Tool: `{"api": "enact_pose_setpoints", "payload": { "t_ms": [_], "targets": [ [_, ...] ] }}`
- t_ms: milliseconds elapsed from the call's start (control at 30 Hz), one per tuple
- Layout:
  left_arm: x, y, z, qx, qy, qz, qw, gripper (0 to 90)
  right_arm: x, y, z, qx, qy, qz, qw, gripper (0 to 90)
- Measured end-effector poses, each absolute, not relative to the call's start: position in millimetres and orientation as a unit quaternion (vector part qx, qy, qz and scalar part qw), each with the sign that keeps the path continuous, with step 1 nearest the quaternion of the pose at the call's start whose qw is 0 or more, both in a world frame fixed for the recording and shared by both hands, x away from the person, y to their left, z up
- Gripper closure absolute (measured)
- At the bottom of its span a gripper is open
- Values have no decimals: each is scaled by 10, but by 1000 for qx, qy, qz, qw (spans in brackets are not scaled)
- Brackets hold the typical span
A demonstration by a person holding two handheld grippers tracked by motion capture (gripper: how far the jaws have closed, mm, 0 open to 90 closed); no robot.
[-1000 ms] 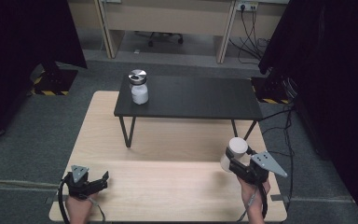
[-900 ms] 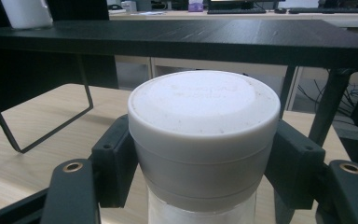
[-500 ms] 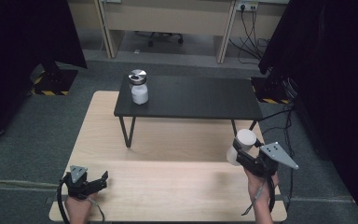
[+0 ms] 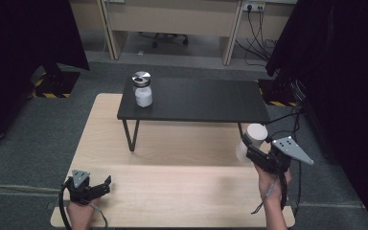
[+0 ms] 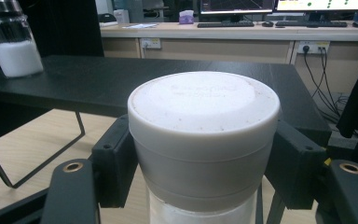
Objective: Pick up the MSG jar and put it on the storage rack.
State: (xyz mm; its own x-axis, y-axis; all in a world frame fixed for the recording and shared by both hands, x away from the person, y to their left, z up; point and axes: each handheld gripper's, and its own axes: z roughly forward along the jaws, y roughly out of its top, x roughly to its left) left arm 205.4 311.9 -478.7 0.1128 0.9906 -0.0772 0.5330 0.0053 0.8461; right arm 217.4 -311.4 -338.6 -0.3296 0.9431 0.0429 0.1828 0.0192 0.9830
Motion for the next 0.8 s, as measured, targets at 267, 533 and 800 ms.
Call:
{"api": "enact_pose_setpoints", "payload": {
  "t_ms": [267,533,800],
  "targets": [
    [2056,3121,-4787,640,596,297,384,0,2255,-3175,-3233,456,613,540,352,339],
    [2058,3119,-4785,640,596,297,383,0,2339,-3214,-3062,454,611,542,357,339],
    [2052,3112,-4790,640,594,299,384,0,2408,-3238,-2929,455,606,541,365,339]
  ]
}}
